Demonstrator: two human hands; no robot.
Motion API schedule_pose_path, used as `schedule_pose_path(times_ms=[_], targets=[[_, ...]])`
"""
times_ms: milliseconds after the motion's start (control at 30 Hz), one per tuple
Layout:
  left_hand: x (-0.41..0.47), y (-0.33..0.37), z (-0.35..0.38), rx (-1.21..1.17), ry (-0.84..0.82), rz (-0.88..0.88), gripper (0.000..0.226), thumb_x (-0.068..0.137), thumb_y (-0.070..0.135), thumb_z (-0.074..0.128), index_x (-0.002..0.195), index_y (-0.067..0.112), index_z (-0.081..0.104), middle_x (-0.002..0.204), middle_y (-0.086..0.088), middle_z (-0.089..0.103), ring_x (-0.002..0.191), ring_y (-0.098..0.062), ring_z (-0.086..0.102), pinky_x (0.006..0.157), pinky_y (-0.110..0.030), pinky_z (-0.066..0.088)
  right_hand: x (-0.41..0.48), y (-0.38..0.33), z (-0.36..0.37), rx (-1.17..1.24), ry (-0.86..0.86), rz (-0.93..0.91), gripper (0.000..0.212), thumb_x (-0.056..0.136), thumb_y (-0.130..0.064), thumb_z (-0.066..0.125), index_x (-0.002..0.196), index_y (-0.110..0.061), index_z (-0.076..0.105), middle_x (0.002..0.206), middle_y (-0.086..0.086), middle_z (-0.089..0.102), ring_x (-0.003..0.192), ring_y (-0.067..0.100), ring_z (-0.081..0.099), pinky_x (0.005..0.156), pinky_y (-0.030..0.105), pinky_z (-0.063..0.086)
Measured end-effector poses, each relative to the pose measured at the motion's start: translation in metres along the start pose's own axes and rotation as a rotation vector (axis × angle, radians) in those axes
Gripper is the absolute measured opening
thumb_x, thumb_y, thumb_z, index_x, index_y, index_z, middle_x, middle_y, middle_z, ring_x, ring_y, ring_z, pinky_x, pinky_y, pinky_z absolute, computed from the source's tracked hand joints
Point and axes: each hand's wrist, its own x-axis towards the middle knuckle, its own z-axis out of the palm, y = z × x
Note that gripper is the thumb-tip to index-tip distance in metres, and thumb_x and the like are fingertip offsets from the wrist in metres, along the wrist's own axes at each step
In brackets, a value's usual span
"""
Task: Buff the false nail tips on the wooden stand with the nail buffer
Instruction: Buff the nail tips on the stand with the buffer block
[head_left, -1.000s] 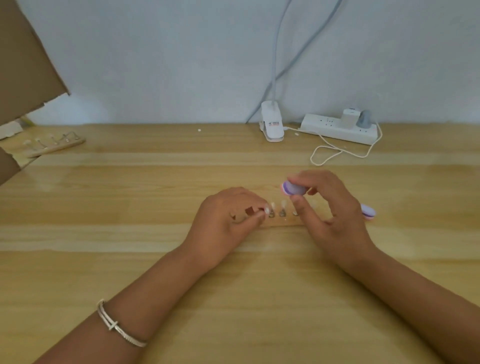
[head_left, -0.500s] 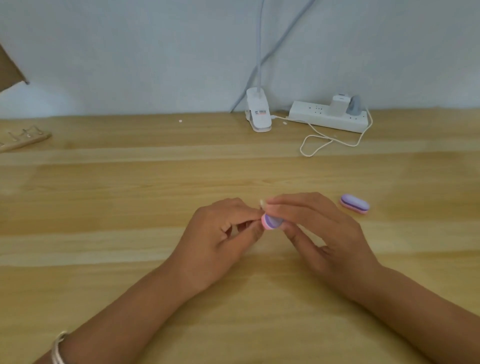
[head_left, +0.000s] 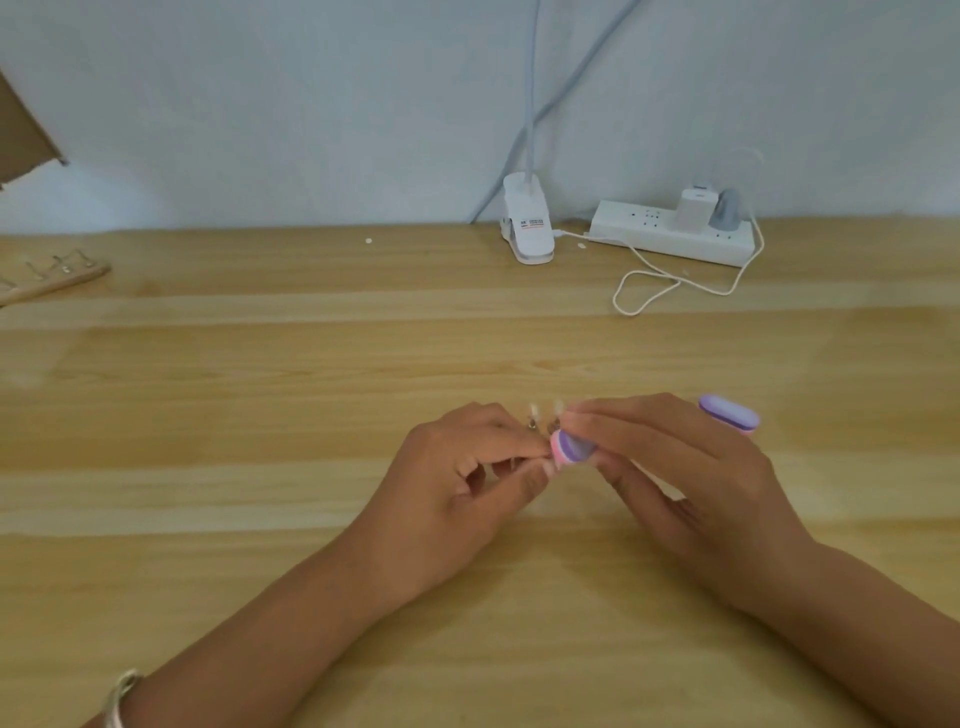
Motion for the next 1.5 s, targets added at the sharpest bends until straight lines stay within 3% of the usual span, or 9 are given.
schedule_pose_path(times_ms=[100, 200, 300, 500, 967, 1100, 1200, 1367, 1500], targets=[[0.000, -0.001, -0.001, -0.005, -0.007, 0.035, 0.017, 0.089, 0.029, 0.066, 0.093, 0.017, 0.077, 0.078, 0.006, 0.065, 0.071, -0.012, 0.056, 0.058, -0.035, 0.046, -0.004, -0.004, 0.005, 0.045, -0.022, -0.061, 0.025, 0.092, 0.003, 0.059, 0.113, -0.002, 0.072, 0.112, 0.008, 0.071, 0.099, 0.019, 0.066, 0.096, 0.016, 0.042], [0.000, -0.001, -0.001, 0.005, -0.006, 0.019, 0.012, 0.089, 0.023, 0.068, 0.095, 0.019, 0.077, 0.079, 0.007, 0.066, 0.073, -0.014, 0.057, 0.059, -0.039, 0.047, -0.003, 0.005, 0.002, -0.012, -0.040, -0.028, 0.028, 0.088, 0.009, 0.063, 0.112, -0.002, 0.073, 0.113, 0.008, 0.071, 0.100, 0.018, 0.065, 0.097, 0.010, 0.036], [0.000, -0.001, 0.000, -0.029, 0.019, -0.011, 0.011, 0.088, 0.019, 0.068, 0.093, 0.025, 0.076, 0.079, 0.012, 0.065, 0.071, -0.010, 0.057, 0.058, -0.030, 0.046, -0.003, 0.010, 0.000, 0.022, 0.006, 0.058, 0.025, 0.086, 0.008, 0.067, 0.109, 0.001, 0.073, 0.111, 0.009, 0.072, 0.098, 0.022, 0.071, 0.092, 0.019, 0.047], [0.000, -0.002, -0.001, 0.000, 0.012, 0.000, 0.013, 0.087, 0.024, 0.068, 0.095, 0.022, 0.078, 0.079, 0.005, 0.067, 0.072, -0.014, 0.058, 0.058, -0.039, 0.046, -0.003, 0.002, 0.005, 0.078, -0.040, -0.022, 0.024, 0.092, 0.002, 0.059, 0.112, -0.001, 0.072, 0.114, 0.009, 0.071, 0.100, 0.020, 0.067, 0.095, 0.017, 0.044], [0.001, 0.002, -0.002, -0.142, 0.018, -0.091, 0.013, 0.086, 0.018, 0.068, 0.094, 0.015, 0.078, 0.074, 0.006, 0.068, 0.064, -0.001, 0.056, 0.061, -0.012, 0.039, -0.002, 0.010, 0.001, 0.052, 0.004, 0.014, 0.024, 0.087, 0.005, 0.067, 0.111, 0.001, 0.071, 0.110, 0.009, 0.071, 0.099, 0.021, 0.068, 0.096, 0.017, 0.045], [0.001, 0.002, -0.002, -0.152, -0.017, -0.115, 0.011, 0.086, 0.026, 0.068, 0.092, 0.028, 0.077, 0.073, -0.002, 0.071, 0.062, -0.011, 0.059, 0.056, -0.020, 0.041, -0.004, 0.003, 0.007, 0.037, -0.040, -0.058, 0.025, 0.087, 0.006, 0.068, 0.111, 0.002, 0.072, 0.111, 0.010, 0.070, 0.101, 0.022, 0.066, 0.095, 0.020, 0.046], [0.000, 0.000, -0.003, -0.207, -0.009, -0.156, 0.012, 0.086, 0.022, 0.069, 0.094, 0.022, 0.078, 0.077, -0.001, 0.074, 0.071, -0.025, 0.067, 0.062, -0.032, 0.049, -0.002, 0.010, 0.004, 0.023, -0.039, 0.005, 0.021, 0.091, 0.003, 0.064, 0.111, 0.001, 0.071, 0.109, 0.009, 0.071, 0.100, 0.019, 0.064, 0.097, 0.011, 0.037], [0.000, 0.004, -0.003, -0.231, -0.046, -0.162, 0.011, 0.086, 0.024, 0.067, 0.090, 0.025, 0.077, 0.077, 0.007, 0.075, 0.068, -0.003, 0.067, 0.059, -0.016, 0.048, -0.004, 0.003, 0.006, 0.064, -0.014, -0.032, 0.022, 0.091, 0.003, 0.064, 0.111, 0.001, 0.071, 0.111, 0.009, 0.069, 0.104, 0.018, 0.064, 0.098, 0.017, 0.041], [0.000, 0.006, -0.002, -0.304, -0.028, -0.199, 0.015, 0.085, 0.017, 0.065, 0.093, 0.012, 0.077, 0.080, 0.000, 0.076, 0.073, -0.010, 0.072, 0.061, -0.009, 0.047, -0.001, 0.009, 0.004, 0.024, -0.011, 0.012, 0.020, 0.090, 0.004, 0.064, 0.108, 0.001, 0.071, 0.106, 0.007, 0.070, 0.099, 0.020, 0.065, 0.096, 0.013, 0.039]])
